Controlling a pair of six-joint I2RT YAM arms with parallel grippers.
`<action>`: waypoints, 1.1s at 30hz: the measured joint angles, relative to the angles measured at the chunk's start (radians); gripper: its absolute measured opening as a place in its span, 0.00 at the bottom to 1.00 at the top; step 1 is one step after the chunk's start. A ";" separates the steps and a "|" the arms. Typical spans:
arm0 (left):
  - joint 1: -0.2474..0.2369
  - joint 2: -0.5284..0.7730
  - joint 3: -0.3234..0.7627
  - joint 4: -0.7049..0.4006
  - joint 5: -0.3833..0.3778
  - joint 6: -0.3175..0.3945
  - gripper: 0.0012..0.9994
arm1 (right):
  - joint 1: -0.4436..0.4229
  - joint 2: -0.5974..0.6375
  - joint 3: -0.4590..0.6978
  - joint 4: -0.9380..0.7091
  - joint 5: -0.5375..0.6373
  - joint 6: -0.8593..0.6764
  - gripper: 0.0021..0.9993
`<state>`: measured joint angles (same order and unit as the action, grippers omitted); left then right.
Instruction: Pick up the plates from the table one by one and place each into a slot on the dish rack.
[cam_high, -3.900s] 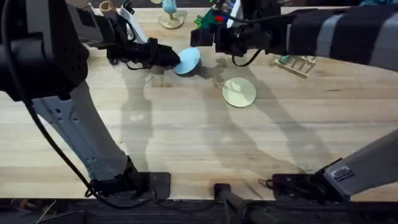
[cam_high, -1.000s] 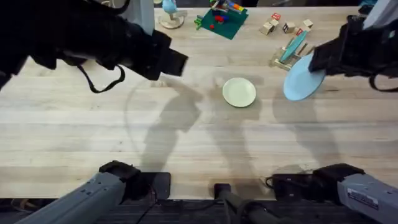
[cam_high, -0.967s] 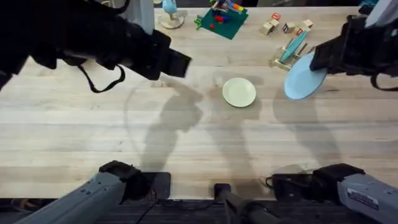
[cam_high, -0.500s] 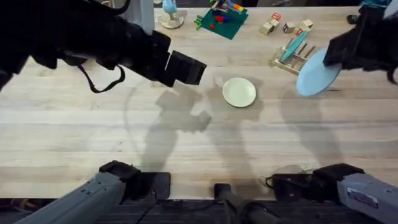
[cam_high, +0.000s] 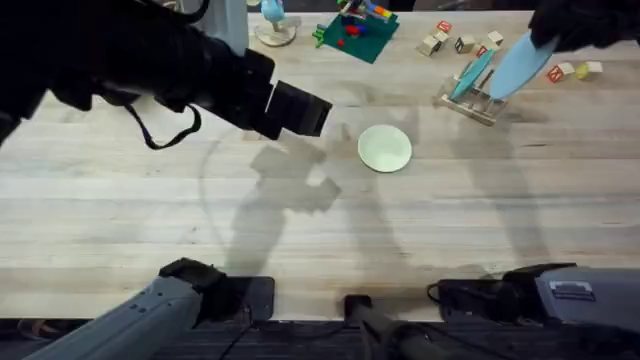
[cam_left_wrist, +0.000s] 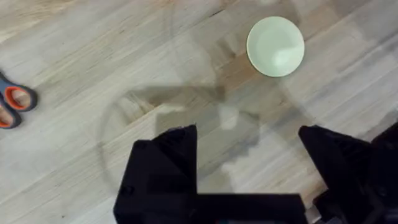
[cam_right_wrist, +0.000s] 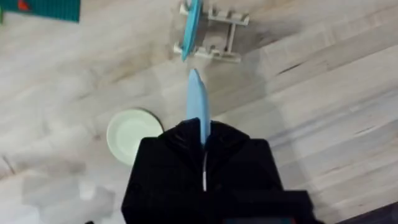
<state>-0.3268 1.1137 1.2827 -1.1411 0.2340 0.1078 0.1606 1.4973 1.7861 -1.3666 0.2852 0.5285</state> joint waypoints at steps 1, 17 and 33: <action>0.000 0.000 0.000 0.000 0.000 0.000 1.00 | -0.009 0.020 0.019 0.000 0.003 0.003 0.03; 0.000 0.000 0.000 0.001 0.000 0.000 1.00 | -0.110 0.154 0.071 0.010 0.010 0.007 0.03; 0.000 0.000 0.000 0.001 0.000 0.000 1.00 | -0.235 0.154 0.072 0.065 -0.133 -0.058 0.03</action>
<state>-0.3271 1.1137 1.2827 -1.1400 0.2340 0.1079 -0.0744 1.6516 1.8577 -1.3019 0.1519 0.4706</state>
